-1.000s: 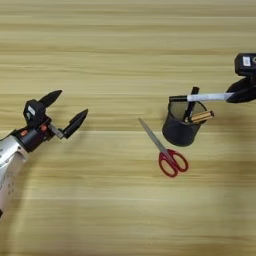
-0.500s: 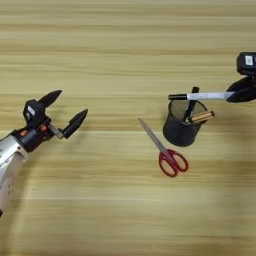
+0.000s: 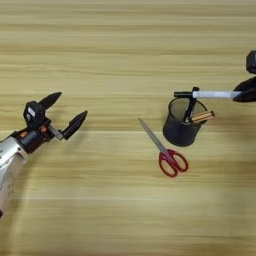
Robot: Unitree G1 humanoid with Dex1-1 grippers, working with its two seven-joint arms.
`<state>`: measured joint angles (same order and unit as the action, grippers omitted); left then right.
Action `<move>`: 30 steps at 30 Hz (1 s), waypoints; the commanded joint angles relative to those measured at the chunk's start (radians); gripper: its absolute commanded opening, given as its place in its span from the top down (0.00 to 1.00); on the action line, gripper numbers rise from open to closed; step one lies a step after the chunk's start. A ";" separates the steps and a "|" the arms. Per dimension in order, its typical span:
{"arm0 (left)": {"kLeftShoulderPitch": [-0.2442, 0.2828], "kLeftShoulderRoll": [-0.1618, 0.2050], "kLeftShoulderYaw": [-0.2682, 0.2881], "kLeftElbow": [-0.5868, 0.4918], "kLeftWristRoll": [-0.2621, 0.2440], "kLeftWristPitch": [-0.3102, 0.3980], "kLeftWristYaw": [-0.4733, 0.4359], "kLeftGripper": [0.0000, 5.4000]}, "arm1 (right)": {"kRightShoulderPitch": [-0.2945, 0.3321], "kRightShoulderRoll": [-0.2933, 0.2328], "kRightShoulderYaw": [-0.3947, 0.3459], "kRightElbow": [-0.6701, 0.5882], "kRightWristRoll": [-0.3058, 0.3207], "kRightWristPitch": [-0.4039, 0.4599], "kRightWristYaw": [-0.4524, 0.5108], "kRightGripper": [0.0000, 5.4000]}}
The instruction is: Move the objects on the table
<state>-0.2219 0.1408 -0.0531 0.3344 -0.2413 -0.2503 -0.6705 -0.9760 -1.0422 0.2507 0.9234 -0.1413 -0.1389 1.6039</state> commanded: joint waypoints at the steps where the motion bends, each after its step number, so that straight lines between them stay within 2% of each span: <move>1: -0.014 0.006 0.002 0.008 0.008 -0.011 -0.002 0.00 | 0.014 -0.028 0.026 -0.019 0.013 0.001 0.010 0.86; 6: -0.016 0.005 0.002 0.009 0.009 -0.011 -0.001 0.00 | 0.025 -0.028 0.042 -0.018 0.013 -0.006 0.010 0.86; 18: -0.011 0.003 0.000 0.002 0.010 -0.010 0.003 0.00 | 0.002 0.034 0.052 -0.025 0.017 0.018 0.009 0.86; 30: -0.006 0.001 -0.003 -0.005 0.011 -0.008 0.007 0.00 | 0.006 0.035 0.075 -0.009 -0.017 -0.003 0.006 0.86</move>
<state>-0.2226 0.1386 -0.0536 0.3343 -0.2412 -0.2505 -0.6666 -0.9571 -1.0073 0.3169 0.9086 -0.1390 -0.1254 1.6037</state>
